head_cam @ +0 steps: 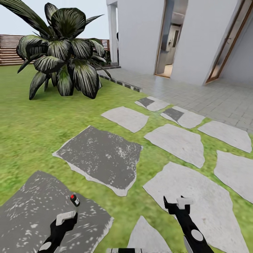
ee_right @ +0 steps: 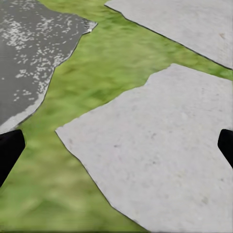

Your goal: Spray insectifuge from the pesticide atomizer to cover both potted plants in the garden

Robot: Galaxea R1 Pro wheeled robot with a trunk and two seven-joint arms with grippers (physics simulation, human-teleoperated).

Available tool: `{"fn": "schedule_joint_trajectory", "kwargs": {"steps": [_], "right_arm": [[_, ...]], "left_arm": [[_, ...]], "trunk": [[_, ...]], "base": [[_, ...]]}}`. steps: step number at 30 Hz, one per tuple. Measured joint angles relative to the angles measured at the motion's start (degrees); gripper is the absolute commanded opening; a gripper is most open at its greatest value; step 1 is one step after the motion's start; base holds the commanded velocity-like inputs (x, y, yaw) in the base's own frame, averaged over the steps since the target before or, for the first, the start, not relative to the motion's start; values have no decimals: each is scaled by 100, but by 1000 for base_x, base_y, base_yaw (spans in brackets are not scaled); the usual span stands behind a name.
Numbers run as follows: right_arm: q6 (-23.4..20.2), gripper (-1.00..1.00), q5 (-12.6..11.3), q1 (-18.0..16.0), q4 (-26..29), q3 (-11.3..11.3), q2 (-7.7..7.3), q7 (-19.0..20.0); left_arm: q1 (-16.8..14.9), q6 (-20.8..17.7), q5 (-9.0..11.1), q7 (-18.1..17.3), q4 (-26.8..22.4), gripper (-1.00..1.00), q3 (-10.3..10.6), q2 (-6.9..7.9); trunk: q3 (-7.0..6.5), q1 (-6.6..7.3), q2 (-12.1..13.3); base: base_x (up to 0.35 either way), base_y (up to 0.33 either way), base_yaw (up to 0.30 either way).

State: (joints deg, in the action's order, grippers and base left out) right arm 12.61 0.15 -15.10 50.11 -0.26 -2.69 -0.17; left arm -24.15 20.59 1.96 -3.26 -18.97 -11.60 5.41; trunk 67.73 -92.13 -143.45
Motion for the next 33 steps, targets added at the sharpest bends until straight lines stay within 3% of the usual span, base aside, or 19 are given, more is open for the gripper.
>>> {"fn": "schedule_joint_trajectory", "kwargs": {"steps": [5,21,33], "right_arm": [[5,100,6,0,-4,7,-3,1],[8,100,11,1,-8,10,-100,1],[13,100,8,1,-8,10,-122,1]], "left_arm": [[2,5,47,-307,0,100,5,27],[-4,6,43,-338,-2,100,4,42],[-7,4,35,-335,-1,100,12,29]], "trunk": [[142,-13,-7],[504,-54,-28],[505,-51,-29]], "base": [[0,0,145],[0,0,9],[88,0,0]]}}
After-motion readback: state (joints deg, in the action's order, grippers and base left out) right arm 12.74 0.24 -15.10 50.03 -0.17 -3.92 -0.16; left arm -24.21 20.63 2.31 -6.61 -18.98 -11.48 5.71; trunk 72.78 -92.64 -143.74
